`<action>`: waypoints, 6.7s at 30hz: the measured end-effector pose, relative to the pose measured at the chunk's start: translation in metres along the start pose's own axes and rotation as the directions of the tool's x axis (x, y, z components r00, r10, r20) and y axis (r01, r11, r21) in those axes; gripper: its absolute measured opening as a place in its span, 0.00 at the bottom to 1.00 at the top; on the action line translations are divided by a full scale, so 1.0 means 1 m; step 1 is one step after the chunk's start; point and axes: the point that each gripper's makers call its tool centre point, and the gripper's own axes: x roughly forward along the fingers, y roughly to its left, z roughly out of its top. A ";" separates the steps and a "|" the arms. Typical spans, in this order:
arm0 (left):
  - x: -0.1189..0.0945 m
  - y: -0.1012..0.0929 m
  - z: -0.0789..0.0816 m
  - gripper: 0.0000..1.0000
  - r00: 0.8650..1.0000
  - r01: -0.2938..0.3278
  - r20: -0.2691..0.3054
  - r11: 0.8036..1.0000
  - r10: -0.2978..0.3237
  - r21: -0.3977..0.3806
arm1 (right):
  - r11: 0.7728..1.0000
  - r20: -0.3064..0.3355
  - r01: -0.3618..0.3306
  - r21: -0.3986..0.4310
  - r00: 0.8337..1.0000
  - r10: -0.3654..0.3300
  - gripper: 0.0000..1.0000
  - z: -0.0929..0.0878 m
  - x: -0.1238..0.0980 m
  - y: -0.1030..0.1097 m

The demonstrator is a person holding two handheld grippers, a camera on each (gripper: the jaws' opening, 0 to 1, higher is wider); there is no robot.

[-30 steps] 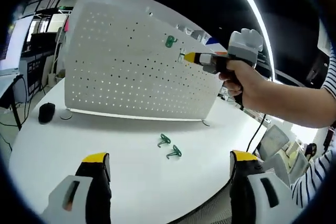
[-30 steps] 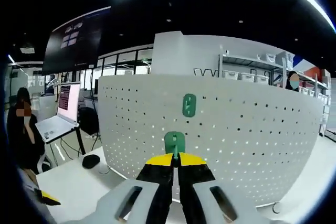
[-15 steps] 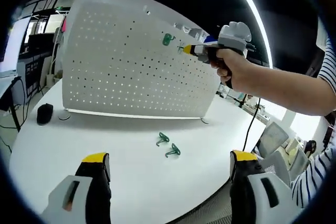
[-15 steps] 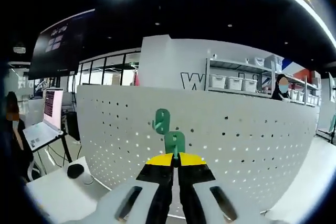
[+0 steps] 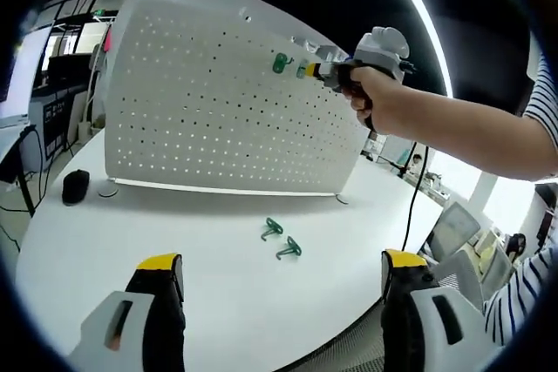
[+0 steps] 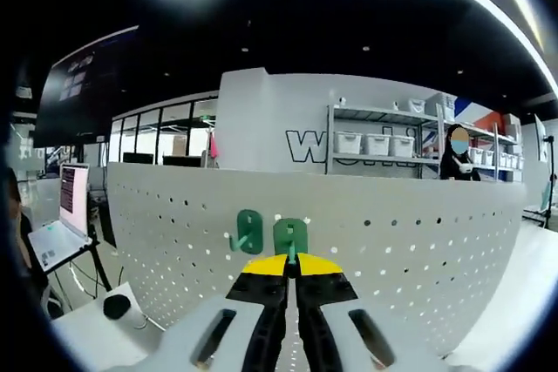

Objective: Insert the hook assembly into the mounting plate slot until the hook locks in place.

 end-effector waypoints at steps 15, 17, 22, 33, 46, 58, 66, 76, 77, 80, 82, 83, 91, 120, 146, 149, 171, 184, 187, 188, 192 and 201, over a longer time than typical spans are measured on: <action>0.000 0.002 0.000 0.95 1.000 -0.009 0.002 1.000 0.009 0.000 | 0.997 -0.046 0.045 0.069 0.998 -0.041 0.00 0.000 0.016 -0.014; 0.000 0.003 0.000 0.95 1.000 -0.009 0.000 1.000 0.009 -0.001 | 0.997 -0.040 0.051 0.056 0.998 -0.049 0.00 0.003 0.014 -0.012; -0.001 0.002 0.000 0.94 1.000 -0.007 0.000 1.000 0.007 -0.001 | 0.998 -0.038 0.060 0.038 0.998 -0.058 0.00 0.003 0.009 -0.008; -0.002 0.003 0.001 0.94 1.000 -0.011 0.008 1.000 0.011 -0.006 | 0.996 -0.051 0.071 0.047 0.996 -0.068 0.00 -0.003 0.010 -0.006; -0.001 0.004 0.001 0.94 1.000 -0.014 0.009 1.000 0.014 -0.008 | 0.995 -0.058 0.070 0.069 0.996 -0.066 0.00 -0.005 0.014 -0.008; -0.001 0.003 0.000 0.94 1.000 -0.014 0.010 1.000 0.014 -0.003 | 0.995 -0.089 0.054 0.082 0.995 -0.047 0.13 -0.003 0.012 -0.011; -0.002 -0.001 -0.001 0.94 1.000 -0.005 0.001 1.000 0.005 0.023 | 0.996 -0.066 0.042 0.076 0.997 -0.037 0.17 0.014 -0.011 -0.019; -0.002 -0.010 -0.003 0.93 1.000 0.012 -0.010 0.996 -0.011 0.092 | 0.995 -0.041 -0.005 0.099 0.999 0.009 0.22 0.017 -0.040 -0.023; -0.002 -0.011 -0.004 0.93 1.000 0.014 -0.019 0.995 -0.012 0.103 | 0.997 -0.044 -0.006 0.083 0.999 0.010 0.22 0.016 -0.043 -0.024; 0.000 -0.012 -0.007 0.93 0.999 0.021 -0.031 0.993 -0.017 0.119 | 0.998 -0.062 -0.011 0.055 0.998 0.015 0.24 0.005 -0.056 -0.030; 0.000 -0.012 -0.008 0.94 0.999 0.024 -0.036 0.993 -0.020 0.119 | 1.000 -0.098 -0.009 0.029 0.995 0.012 0.28 -0.009 -0.068 -0.035; 0.001 -0.012 -0.008 0.94 0.999 0.024 -0.039 0.993 -0.020 0.119 | 0.999 -0.104 -0.011 0.032 0.995 0.014 0.28 -0.015 -0.072 -0.037; 0.000 -0.006 -0.006 0.94 0.999 0.024 -0.025 0.999 -0.024 0.039 | 0.998 -0.342 -0.038 -0.048 0.940 0.020 0.34 -0.118 -0.143 -0.047; 0.004 -0.011 -0.019 0.95 0.995 0.027 -0.097 0.993 -0.015 0.119 | 0.983 -0.497 -0.146 -0.110 0.865 0.073 0.44 -0.202 -0.264 -0.035; 0.009 -0.017 -0.038 0.93 0.982 0.049 -0.188 0.964 0.001 0.263 | 0.935 -0.478 -0.261 -0.238 0.870 0.121 0.40 -0.206 -0.267 -0.009; 0.009 -0.017 -0.037 0.93 0.983 0.048 -0.184 0.963 0.002 0.264 | 0.926 -0.489 -0.278 -0.257 0.863 0.124 0.36 -0.208 -0.267 -0.007; 0.034 -0.025 -0.022 0.88 0.977 0.114 -0.203 0.952 -0.056 0.286 | 0.933 -0.477 -0.271 -0.236 0.869 0.132 0.37 -0.207 -0.264 -0.010; 0.092 -0.022 -0.001 0.74 0.949 0.260 -0.269 0.893 -0.165 0.368 | 0.948 -0.491 -0.233 -0.218 0.865 0.100 0.33 -0.210 -0.263 -0.021; 0.101 -0.019 -0.003 0.73 0.941 0.280 -0.288 0.885 -0.176 0.372 | 0.947 -0.481 -0.223 -0.232 0.872 0.087 0.32 -0.208 -0.263 -0.023; 0.106 -0.017 -0.005 0.73 0.937 0.288 -0.301 0.881 -0.178 0.375 | 0.948 -0.479 -0.220 -0.231 0.873 0.086 0.32 -0.208 -0.263 -0.023; 0.117 -0.016 -0.008 0.71 0.926 0.316 -0.325 0.869 -0.194 0.381 | 0.948 -0.496 -0.225 -0.226 0.864 0.087 0.32 -0.212 -0.263 -0.024; 0.148 -0.007 -0.016 0.63 0.892 0.382 -0.396 0.832 -0.218 0.403 | 0.951 -0.514 -0.228 -0.209 0.853 0.092 0.32 -0.217 -0.264 -0.022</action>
